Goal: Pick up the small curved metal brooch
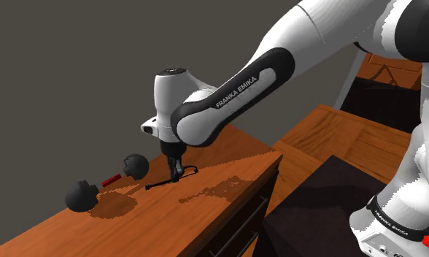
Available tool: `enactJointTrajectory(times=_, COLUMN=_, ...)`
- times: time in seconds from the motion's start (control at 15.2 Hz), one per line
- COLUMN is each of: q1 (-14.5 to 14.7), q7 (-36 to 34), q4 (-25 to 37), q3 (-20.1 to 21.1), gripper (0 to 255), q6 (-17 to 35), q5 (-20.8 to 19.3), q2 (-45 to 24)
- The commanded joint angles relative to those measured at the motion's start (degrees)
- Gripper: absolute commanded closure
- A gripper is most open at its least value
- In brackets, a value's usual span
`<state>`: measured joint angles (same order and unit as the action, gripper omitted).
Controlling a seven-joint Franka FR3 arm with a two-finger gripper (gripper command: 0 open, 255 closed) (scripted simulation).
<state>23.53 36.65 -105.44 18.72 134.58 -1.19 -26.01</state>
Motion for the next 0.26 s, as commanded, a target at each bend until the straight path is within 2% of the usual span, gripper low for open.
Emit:
enactJointTrajectory(times=0.0, q1=-0.23, q7=0.15, q4=0.17, q3=0.19, gripper=255, q6=-1.22, q5=0.33, q2=1.04)
enactJointTrajectory(times=0.2, q1=-0.31, q7=0.18, q4=0.39, q3=0.29, gripper=255, q6=-1.92, q5=0.49, q2=1.54)
